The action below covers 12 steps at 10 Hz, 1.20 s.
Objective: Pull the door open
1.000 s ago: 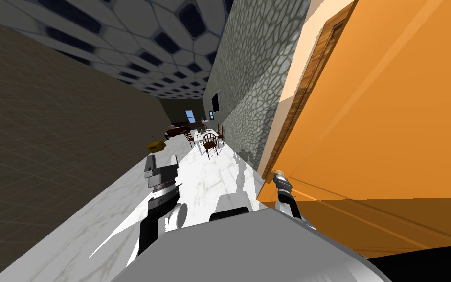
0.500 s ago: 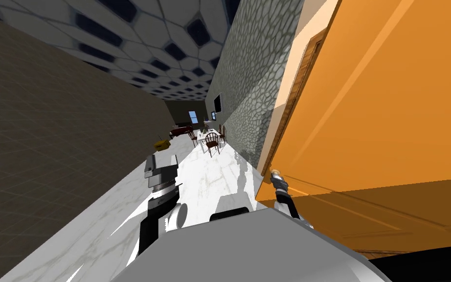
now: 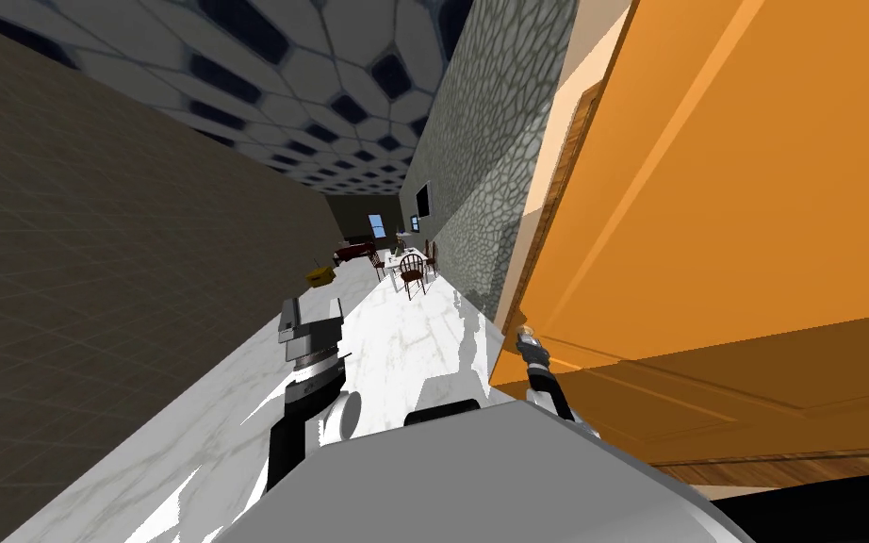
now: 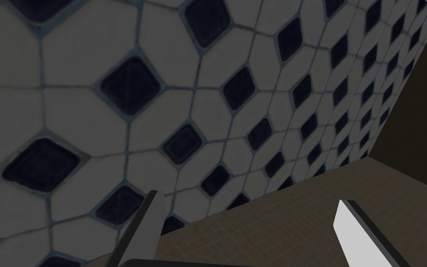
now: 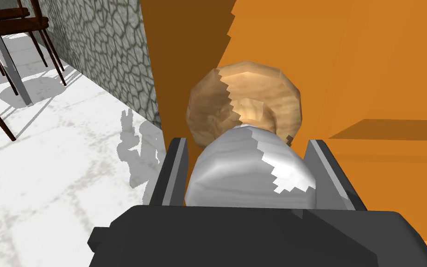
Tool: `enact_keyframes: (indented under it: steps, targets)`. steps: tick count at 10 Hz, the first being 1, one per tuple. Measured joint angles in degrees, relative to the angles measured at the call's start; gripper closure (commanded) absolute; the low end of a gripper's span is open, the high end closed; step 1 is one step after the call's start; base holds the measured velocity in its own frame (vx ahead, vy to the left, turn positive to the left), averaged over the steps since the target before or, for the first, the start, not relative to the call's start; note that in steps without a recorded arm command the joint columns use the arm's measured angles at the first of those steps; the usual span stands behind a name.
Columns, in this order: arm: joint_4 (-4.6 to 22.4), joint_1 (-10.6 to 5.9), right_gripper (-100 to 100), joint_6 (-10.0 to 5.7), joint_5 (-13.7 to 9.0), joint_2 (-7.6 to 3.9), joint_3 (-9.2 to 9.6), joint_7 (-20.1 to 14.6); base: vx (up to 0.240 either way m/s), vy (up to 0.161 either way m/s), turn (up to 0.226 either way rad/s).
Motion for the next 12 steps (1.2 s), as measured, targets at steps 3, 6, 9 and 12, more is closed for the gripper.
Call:
enact_keyframes:
  steps: [3,6,9,12]
  targets:
    - [-0.1,-0.03,100,-0.47,0.9,-0.47,1.49,-1.1,-0.178,0.012,0.049]
    - [-0.7,0.34,100,-0.46,2.1,-0.98,3.58,-2.5,-0.201,-0.013,0.064]
    - [-1.8,1.01,100,-0.52,3.2,-1.48,5.34,-3.6,-0.194,0.015,0.042]
    - [-2.1,1.5,100,-0.71,3.9,-1.84,6.5,-4.4,-0.15,-0.009,0.048]
